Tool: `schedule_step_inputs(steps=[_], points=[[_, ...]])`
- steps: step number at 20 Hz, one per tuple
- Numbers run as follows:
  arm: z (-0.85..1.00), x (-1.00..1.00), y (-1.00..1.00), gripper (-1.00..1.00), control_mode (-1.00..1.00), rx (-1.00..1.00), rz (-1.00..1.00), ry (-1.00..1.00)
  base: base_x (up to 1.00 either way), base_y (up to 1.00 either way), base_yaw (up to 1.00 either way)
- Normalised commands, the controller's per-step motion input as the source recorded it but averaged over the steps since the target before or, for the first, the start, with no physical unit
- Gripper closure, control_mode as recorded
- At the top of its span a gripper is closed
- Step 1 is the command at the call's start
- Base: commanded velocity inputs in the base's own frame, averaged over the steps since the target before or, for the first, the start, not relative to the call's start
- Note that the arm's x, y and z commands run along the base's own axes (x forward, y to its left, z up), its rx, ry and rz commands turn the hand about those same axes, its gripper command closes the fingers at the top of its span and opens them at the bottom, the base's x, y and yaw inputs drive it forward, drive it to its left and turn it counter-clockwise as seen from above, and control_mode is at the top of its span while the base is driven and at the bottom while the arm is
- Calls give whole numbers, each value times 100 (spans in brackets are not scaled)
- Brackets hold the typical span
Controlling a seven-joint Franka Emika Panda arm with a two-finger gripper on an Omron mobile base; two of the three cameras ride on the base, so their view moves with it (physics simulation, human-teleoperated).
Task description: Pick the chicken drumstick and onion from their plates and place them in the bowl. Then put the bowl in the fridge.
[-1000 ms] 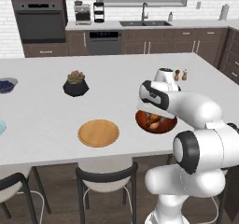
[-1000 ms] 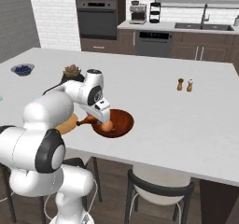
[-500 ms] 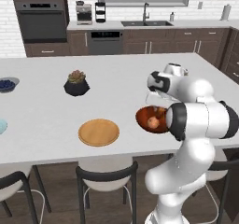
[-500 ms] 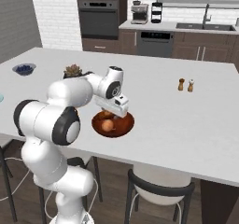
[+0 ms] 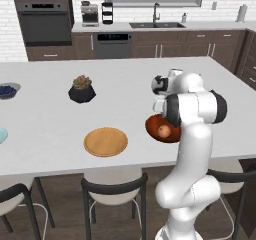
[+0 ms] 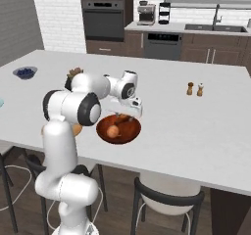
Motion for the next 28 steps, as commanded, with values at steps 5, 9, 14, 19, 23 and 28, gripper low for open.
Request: schedule_step_inputs(steps=[5, 9, 14, 19, 23, 28], points=[[-4, -2, -3, 100, -100, 0, 22, 0, 0, 0, 0], [-8, -30, 0, 100, -100, 0, 5, -5, 0, 0, 0], [-33, -23, 0, 100, -100, 0, 0, -9, 0, 0, 0], [-51, 13, 0, 100, -100, 0, 0, -10, 0, 0, 0], [-47, 22, 47, -100, -100, -2, 0, -5, 0, 0, 0], [4, -10, 54, -100, -100, -1, 0, -9, 0, 0, 0]])
